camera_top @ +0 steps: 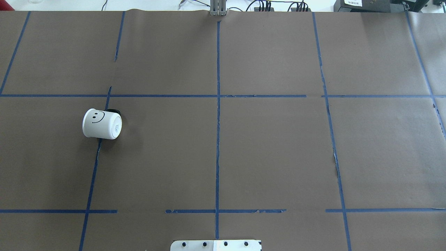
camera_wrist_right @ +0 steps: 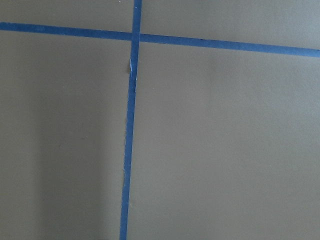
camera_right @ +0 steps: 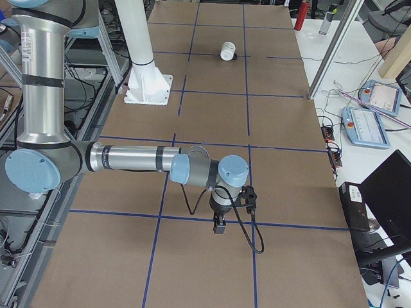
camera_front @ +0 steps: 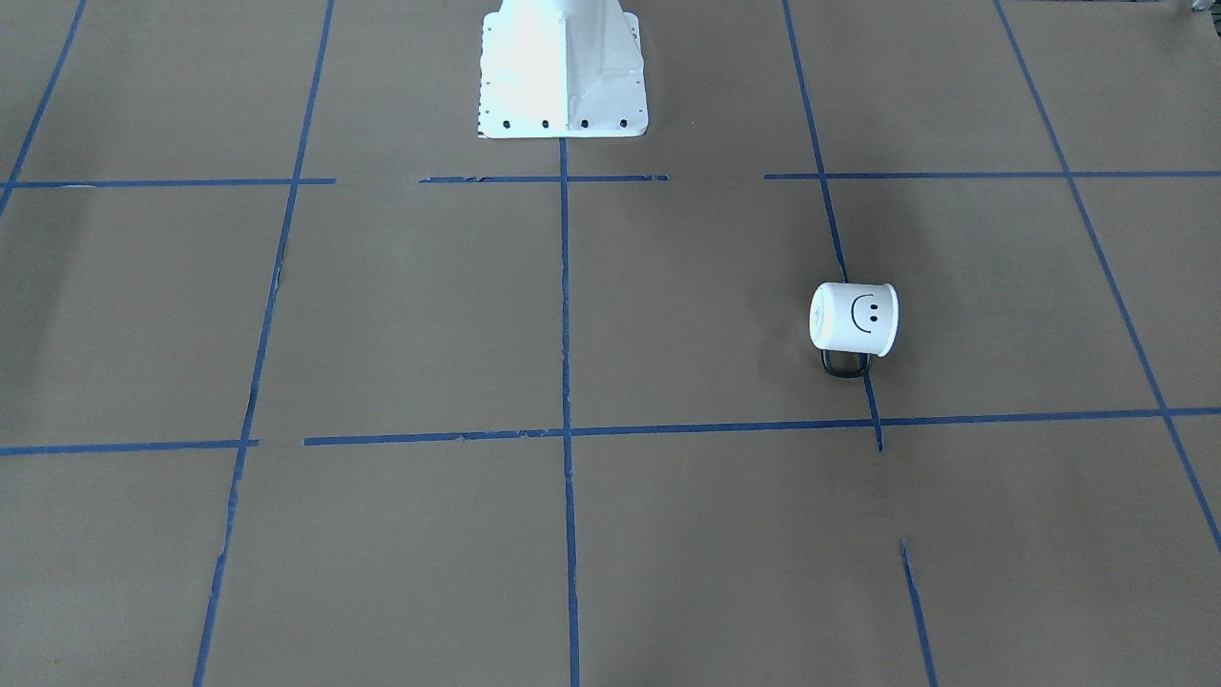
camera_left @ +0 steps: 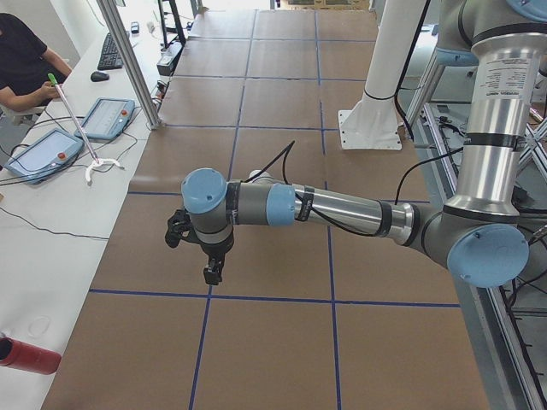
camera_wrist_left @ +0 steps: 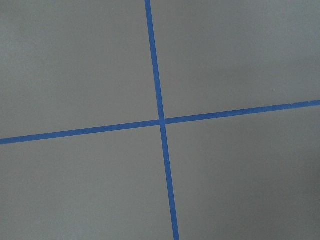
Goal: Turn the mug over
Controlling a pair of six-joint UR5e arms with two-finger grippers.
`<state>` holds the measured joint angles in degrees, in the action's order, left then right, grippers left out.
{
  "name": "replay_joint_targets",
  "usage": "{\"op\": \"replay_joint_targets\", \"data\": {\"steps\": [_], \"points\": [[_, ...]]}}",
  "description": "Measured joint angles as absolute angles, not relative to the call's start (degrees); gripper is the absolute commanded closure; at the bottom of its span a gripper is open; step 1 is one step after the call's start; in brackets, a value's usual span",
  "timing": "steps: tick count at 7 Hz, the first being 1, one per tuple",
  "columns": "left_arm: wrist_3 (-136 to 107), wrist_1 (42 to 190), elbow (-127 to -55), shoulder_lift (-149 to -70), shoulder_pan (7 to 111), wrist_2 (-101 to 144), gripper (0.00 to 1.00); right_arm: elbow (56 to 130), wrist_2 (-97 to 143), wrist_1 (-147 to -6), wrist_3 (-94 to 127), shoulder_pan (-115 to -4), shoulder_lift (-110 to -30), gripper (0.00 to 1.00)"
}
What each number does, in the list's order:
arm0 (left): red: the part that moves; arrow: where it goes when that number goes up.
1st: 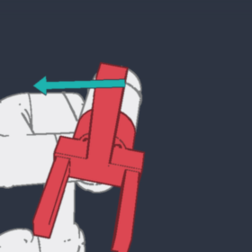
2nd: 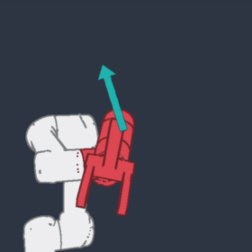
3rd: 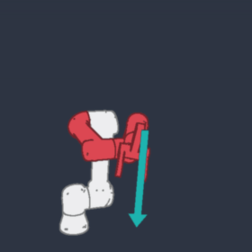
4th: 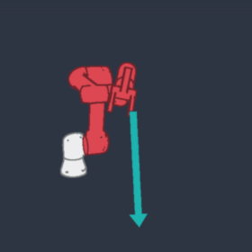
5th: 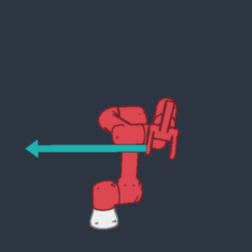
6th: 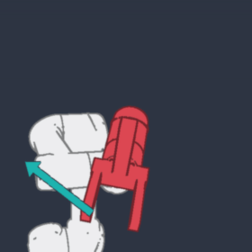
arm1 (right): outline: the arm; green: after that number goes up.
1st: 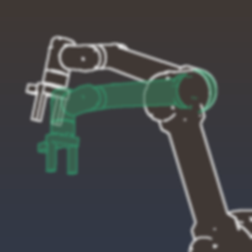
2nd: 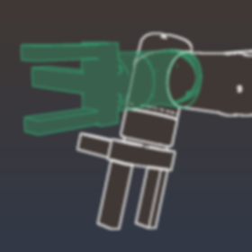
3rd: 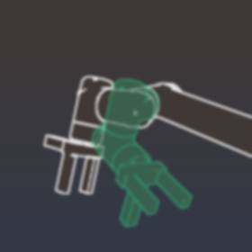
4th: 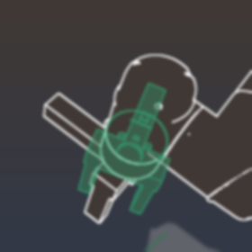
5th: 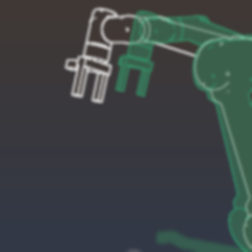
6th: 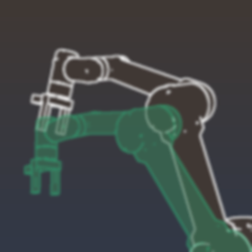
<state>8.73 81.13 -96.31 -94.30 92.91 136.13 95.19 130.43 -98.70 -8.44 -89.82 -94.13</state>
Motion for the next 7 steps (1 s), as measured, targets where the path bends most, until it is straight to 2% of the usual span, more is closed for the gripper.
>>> {"op": "replay_joint_targets", "data": {"steps": [3,7], "points": [[5.4,87.1,-96.5,-93.7,91.9,136.3,0.00,95.2,130.4,-98.7,-8.4,-89.8,-94.1,0.00],[-22.7,114.8,-94.5,-91.4,81.0,135.2,0.00,95.1,130.4,-98.7,-8.4,-89.8,-94.1,0.00]]}}
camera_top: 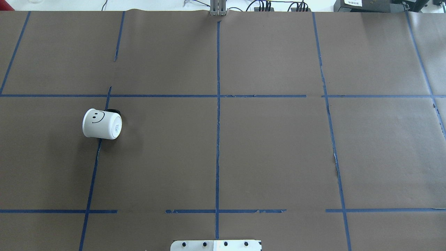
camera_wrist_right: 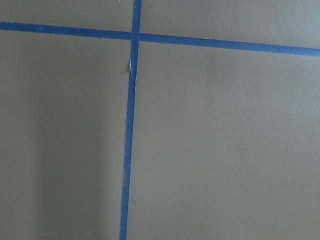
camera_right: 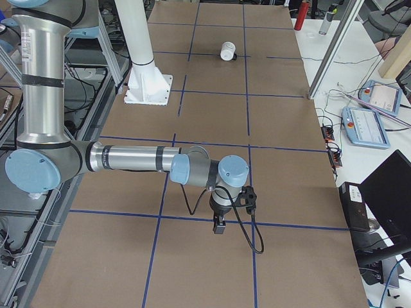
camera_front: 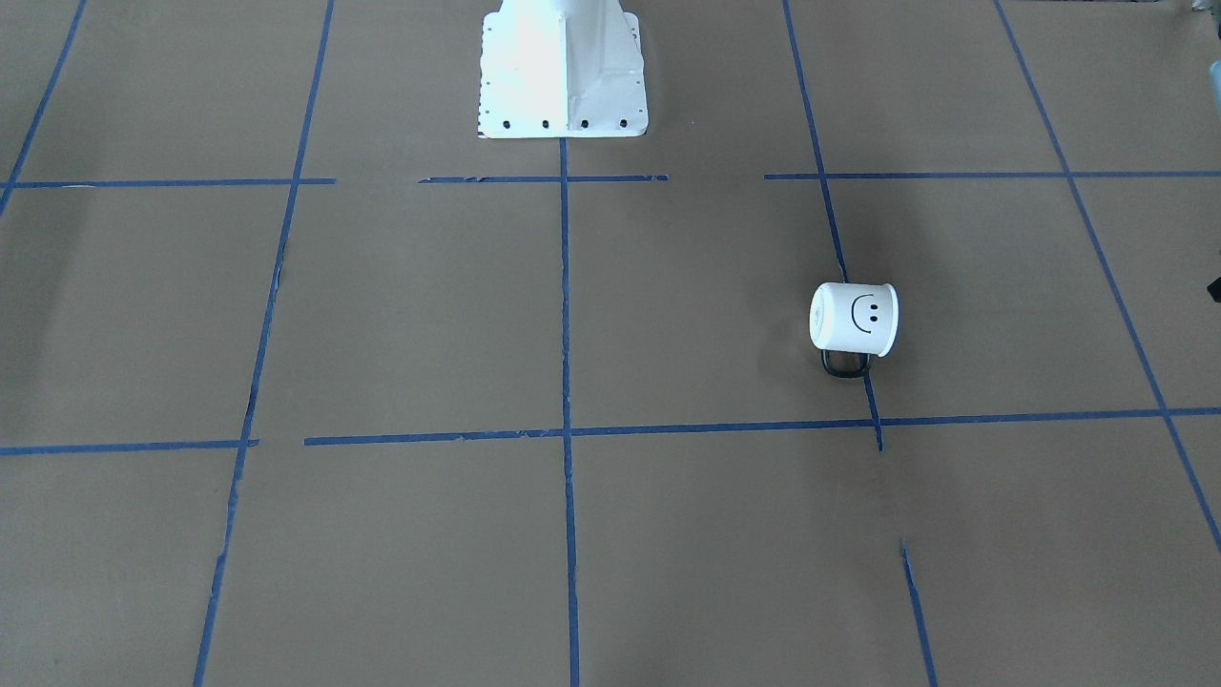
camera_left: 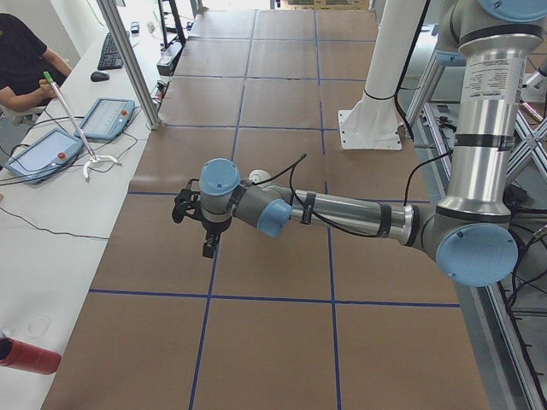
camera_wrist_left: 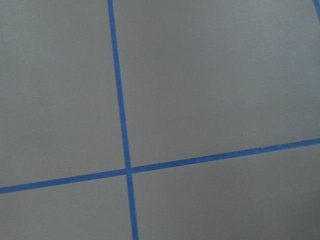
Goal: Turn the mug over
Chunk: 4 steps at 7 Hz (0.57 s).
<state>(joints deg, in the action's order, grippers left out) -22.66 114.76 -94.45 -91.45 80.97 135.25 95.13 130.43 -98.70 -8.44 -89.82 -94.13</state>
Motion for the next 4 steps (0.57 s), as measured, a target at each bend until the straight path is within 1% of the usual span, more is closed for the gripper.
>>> {"op": "replay_joint_targets", "data": {"steps": [2,3,4], "points": [[-40.9,135.3,-92.2,-86.5,75.5,133.2,0.00,95.1,130.4,-98.7,-8.4,-89.8,-94.1,0.00],[-52.2,145.2,-90.6,-84.9,71.4,130.3,0.00,95.1,130.4,-98.7,-8.4,-89.8,-94.1,0.00],[-62.6,152.0,-89.5,-84.4,67.3,127.3,0.00,95.1,130.4,-98.7,-8.4,-89.8,-94.1,0.00]]}}
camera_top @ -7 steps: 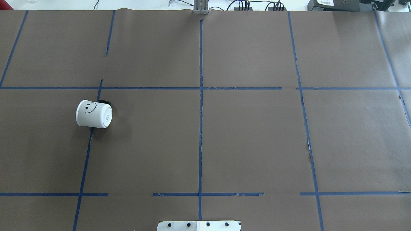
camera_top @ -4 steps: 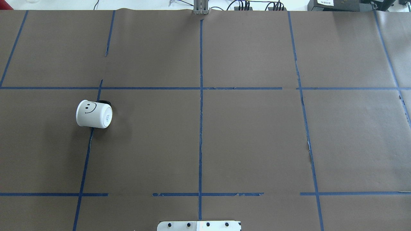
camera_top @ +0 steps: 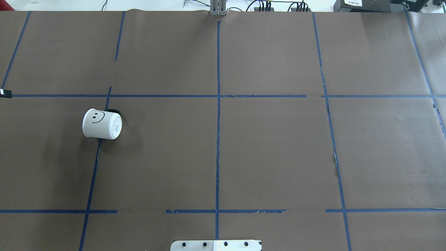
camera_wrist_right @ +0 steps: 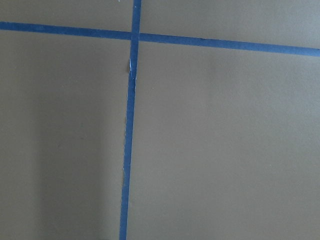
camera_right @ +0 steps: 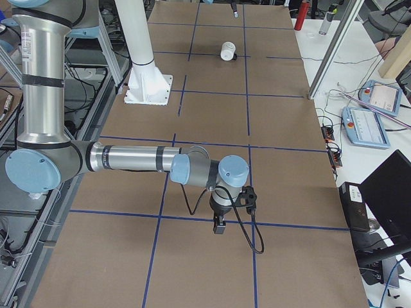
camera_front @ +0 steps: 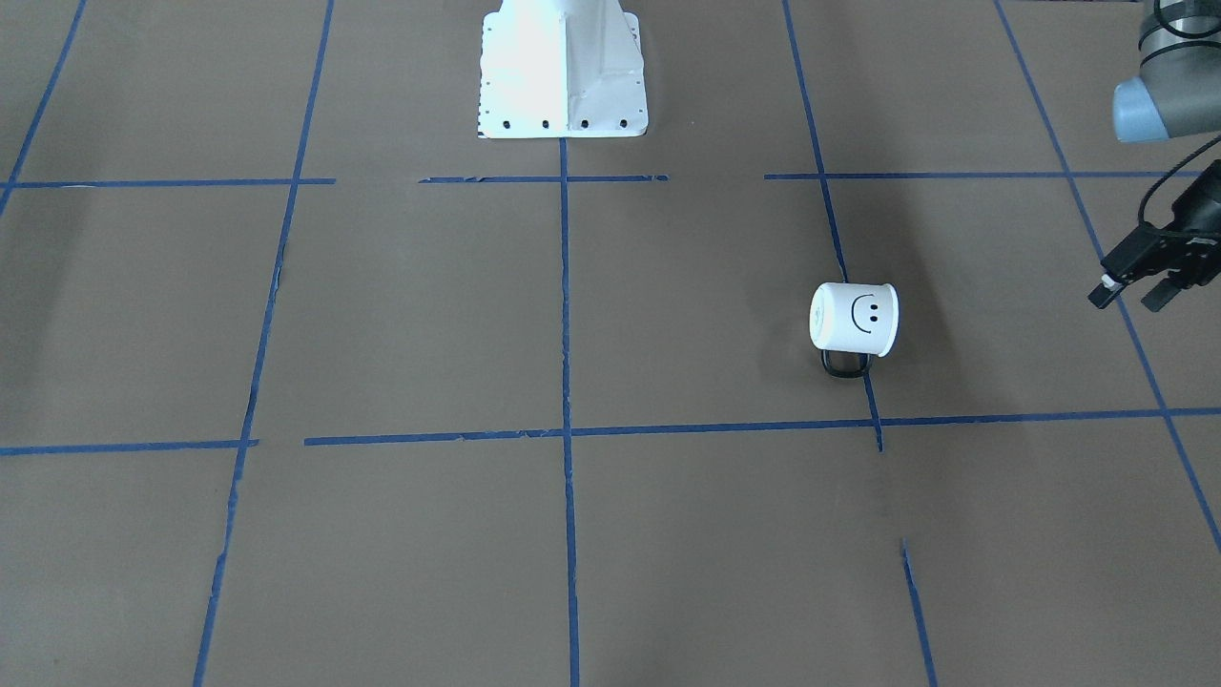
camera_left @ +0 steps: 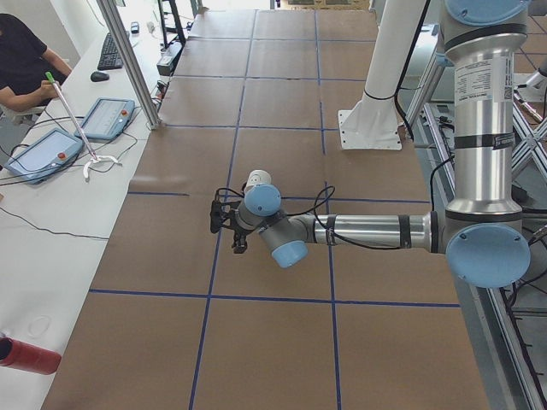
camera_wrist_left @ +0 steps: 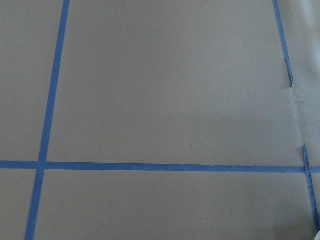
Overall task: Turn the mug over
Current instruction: 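Move the left gripper toward the open rim of the sideways white mug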
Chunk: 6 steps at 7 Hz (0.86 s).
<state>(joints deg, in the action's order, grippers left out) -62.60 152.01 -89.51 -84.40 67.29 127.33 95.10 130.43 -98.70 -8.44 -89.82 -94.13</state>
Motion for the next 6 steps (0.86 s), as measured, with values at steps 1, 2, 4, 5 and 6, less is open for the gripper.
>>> {"op": "replay_joint_targets", "data": {"steps": [1,2,4,5,6], "points": [[-71.0,156.8,-89.0,-84.3,63.8,125.3,0.00,95.1,130.4,-98.7,-8.4,-89.8,-94.1,0.00],[-78.1,161.1,-88.6,-84.4,60.7,122.8,0.00,95.1,130.4,-98.7,-8.4,-89.8,-94.1,0.00],[-89.4,171.2,-87.6,-84.5,54.4,113.4,0.00,95.1,130.4,-98.7,-8.4,-89.8,-94.1,0.00],[-92.5,176.9,-86.2,-84.8,52.4,109.8,0.00,95.1,130.4,-98.7,-8.4,-89.8,-94.1,0.00],[-94.0,183.1,-83.8,-86.0,51.3,108.1,0.00,95.2,130.4,-98.7,-8.4,-89.8,-94.1,0.00]]}}
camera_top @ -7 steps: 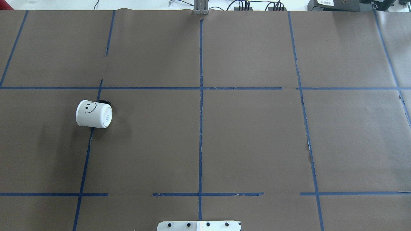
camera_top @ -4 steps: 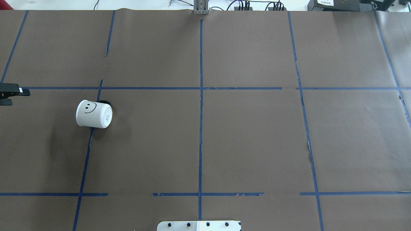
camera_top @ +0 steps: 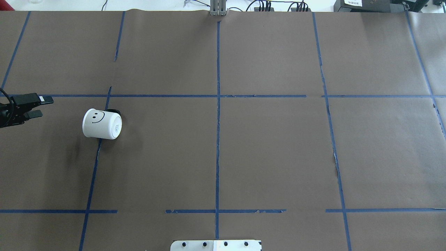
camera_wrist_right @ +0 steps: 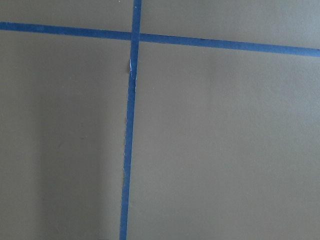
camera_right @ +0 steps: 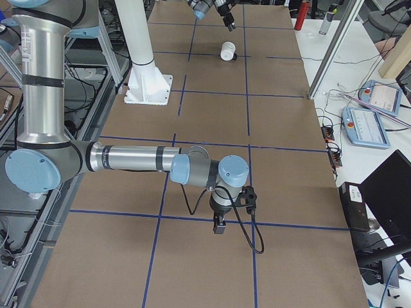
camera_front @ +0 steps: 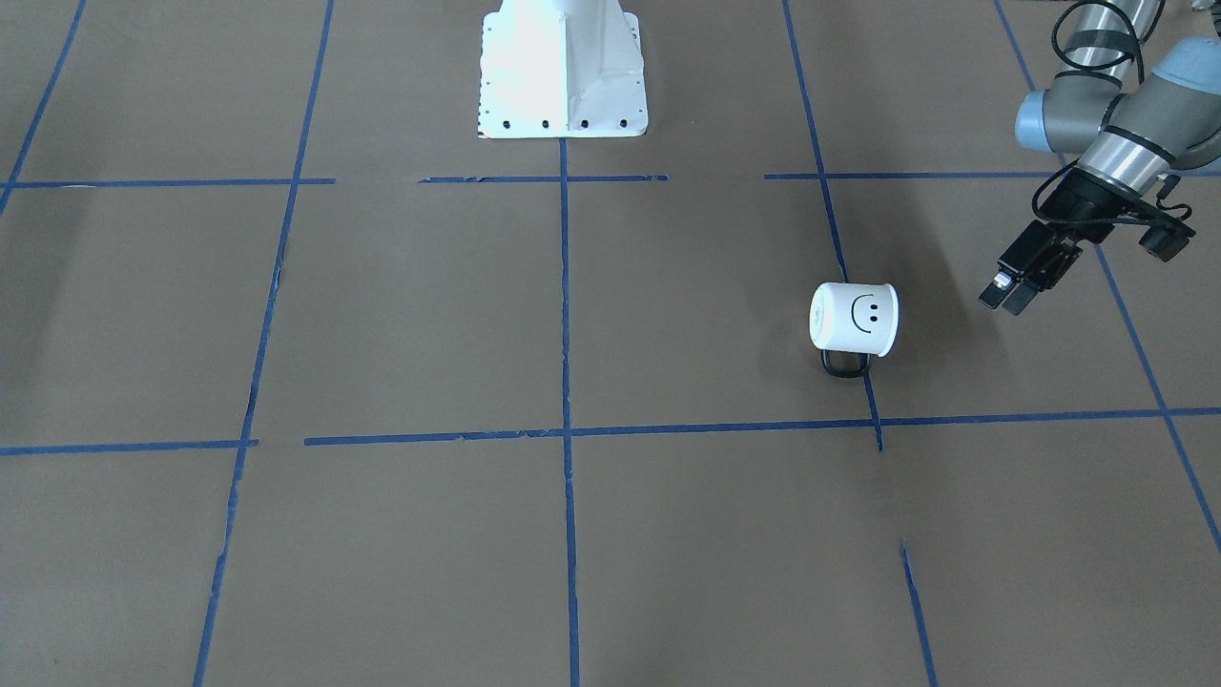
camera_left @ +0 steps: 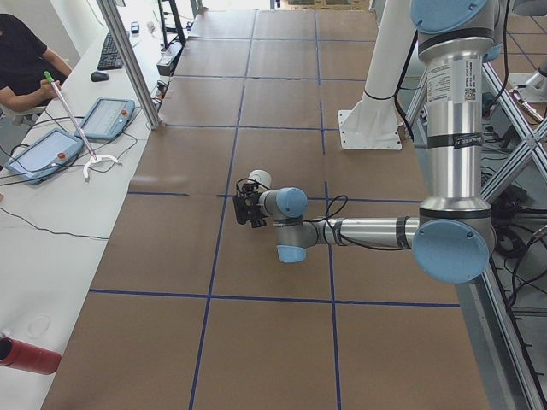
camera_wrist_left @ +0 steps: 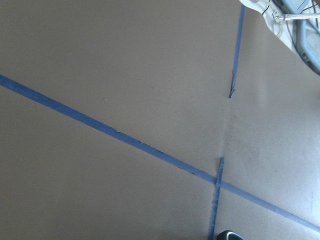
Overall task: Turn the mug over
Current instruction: 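Move the left gripper toward the open rim of the sideways white mug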
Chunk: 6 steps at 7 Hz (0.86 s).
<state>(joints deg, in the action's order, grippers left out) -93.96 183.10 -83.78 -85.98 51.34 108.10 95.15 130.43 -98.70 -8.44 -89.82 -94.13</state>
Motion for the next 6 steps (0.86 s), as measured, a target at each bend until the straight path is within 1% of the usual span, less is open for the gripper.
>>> {"op": "replay_joint_targets", "data": {"steps": [3,6], "points": [[-94.7,192.0,-77.4,-92.9,49.5,111.1,0.00,95.2,130.4,-98.7,-8.4,-89.8,-94.1,0.00],[-97.7,193.5,-72.7,-97.2,49.0,119.7,0.01,95.1,130.4,-98.7,-8.4,-89.8,-94.1,0.00]]}}
